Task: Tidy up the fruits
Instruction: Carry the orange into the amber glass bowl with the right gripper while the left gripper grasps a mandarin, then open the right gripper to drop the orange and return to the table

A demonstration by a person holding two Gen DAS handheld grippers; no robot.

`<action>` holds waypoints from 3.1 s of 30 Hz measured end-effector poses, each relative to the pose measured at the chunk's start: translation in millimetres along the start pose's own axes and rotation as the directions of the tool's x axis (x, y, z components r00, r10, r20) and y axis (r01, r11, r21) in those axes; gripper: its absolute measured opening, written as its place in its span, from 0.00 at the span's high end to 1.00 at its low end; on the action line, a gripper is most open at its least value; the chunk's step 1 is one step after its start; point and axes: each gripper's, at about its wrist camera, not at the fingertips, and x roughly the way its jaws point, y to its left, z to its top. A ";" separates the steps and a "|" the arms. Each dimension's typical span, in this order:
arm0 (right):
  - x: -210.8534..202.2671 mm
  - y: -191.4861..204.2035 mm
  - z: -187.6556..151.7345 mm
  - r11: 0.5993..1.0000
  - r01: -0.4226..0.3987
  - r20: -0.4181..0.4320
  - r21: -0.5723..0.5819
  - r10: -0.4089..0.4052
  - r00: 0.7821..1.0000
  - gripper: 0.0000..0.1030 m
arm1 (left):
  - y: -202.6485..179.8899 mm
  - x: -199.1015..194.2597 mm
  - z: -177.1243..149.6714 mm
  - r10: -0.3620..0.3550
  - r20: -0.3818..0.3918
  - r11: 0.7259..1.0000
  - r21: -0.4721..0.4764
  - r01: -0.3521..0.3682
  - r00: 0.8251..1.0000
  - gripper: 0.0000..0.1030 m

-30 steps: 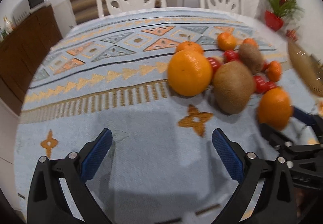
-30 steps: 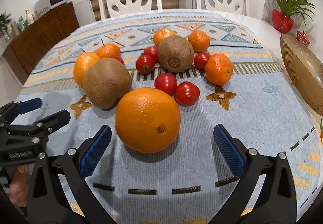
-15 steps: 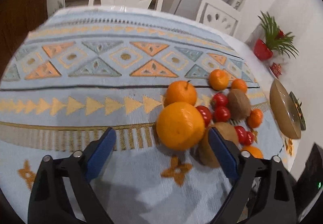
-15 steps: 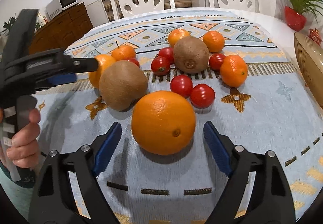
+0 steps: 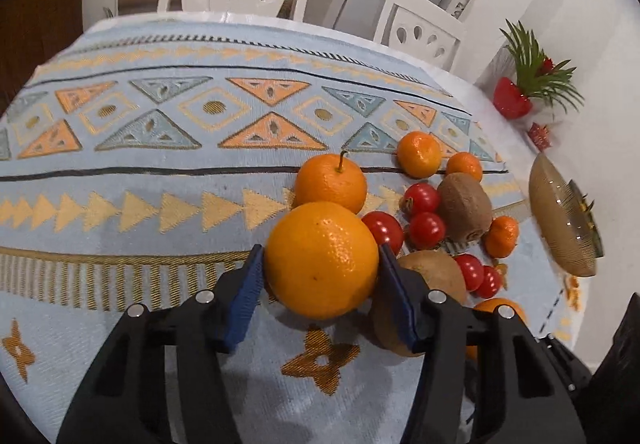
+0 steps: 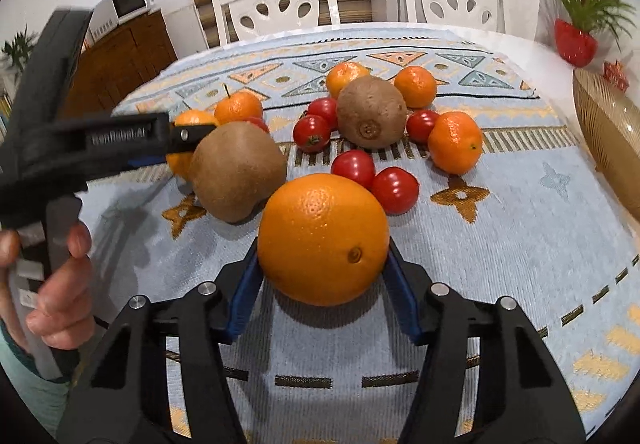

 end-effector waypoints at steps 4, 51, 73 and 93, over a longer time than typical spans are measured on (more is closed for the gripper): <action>-10.0 -6.0 -1.0 0.999 -0.024 0.026 0.022 0.023 0.999 0.43 | -3.6 -9.7 -3.5 0.025 0.026 0.999 0.021 -0.025 0.999 0.47; -95.5 -319.6 28.2 0.856 0.327 -0.062 0.401 -0.331 0.942 0.43 | -406.0 135.4 21.2 -0.216 -0.255 0.864 0.399 0.306 0.943 0.47; -148.5 -313.1 12.5 0.819 0.290 0.007 0.495 -0.337 0.941 0.40 | -376.8 79.4 21.9 -0.244 -0.168 0.863 0.413 0.293 0.955 0.34; -135.4 -146.5 41.4 0.957 0.152 0.129 0.247 -0.188 0.974 0.33 | -199.0 -87.0 28.9 -0.168 0.151 0.943 0.312 0.114 0.974 0.16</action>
